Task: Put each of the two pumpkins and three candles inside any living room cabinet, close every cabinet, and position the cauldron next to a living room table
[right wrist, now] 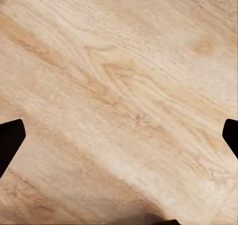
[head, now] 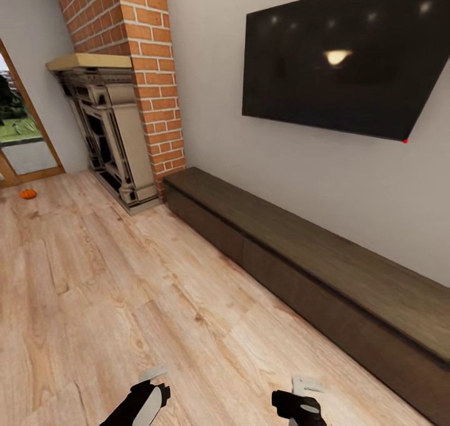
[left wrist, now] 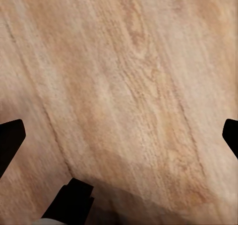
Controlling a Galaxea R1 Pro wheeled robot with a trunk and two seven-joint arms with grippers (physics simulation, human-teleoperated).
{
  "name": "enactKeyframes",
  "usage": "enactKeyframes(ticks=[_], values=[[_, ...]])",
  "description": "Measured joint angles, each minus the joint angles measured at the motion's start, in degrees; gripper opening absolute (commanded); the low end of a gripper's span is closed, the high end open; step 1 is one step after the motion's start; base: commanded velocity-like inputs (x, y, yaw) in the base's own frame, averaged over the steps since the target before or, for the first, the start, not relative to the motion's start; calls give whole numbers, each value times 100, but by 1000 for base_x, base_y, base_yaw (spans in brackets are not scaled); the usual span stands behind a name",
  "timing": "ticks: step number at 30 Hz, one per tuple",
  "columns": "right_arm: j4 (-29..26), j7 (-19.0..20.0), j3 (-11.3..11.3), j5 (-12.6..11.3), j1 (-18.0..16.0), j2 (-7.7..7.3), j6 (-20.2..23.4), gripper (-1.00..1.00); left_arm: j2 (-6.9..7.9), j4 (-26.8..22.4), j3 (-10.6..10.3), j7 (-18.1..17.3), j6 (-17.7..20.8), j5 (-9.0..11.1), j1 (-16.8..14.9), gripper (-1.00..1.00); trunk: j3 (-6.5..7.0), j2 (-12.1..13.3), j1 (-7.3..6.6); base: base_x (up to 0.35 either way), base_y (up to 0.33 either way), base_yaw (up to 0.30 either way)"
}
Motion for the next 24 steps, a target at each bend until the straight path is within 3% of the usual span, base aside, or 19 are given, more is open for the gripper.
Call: enactKeyframes(ticks=[3, 6, 12, 14, 19, 24], values=[[0, -17, 417, -5, 0, 6, 29, 100, 0, 0, 0, 0, 0, -1, -1, 100, 54, 120, -66, 0, 0, 0], [0, -23, 575, -7, 0, 9, 39, 100, -2, 0, 0, 0, 0, -6, 0, 100, 108, 241, -132, 0, 0, 0], [0, -27, 630, -14, 0, 9, 43, 100, 0, 0, 3, 4, -3, -9, 0, 100, 215, 481, -264, 0, 0, 0], [0, -27, 632, -14, 0, 9, 43, 100, 70, -6, 41, 10, -1, -1, 0, 100, 251, 562, -308, 0, 0, 0], [0, -27, 632, -15, 0, 10, 43, 100, 231, -7, 695, 15, 18, 26, 0, 100, 341, 762, -417, 0, 0, 0], [0, -27, 632, -15, 0, 18, 46, 100, 251, -7, 855, 17, 16, 20, -3, 100, 431, 963, -527, 0, 0, 0]])
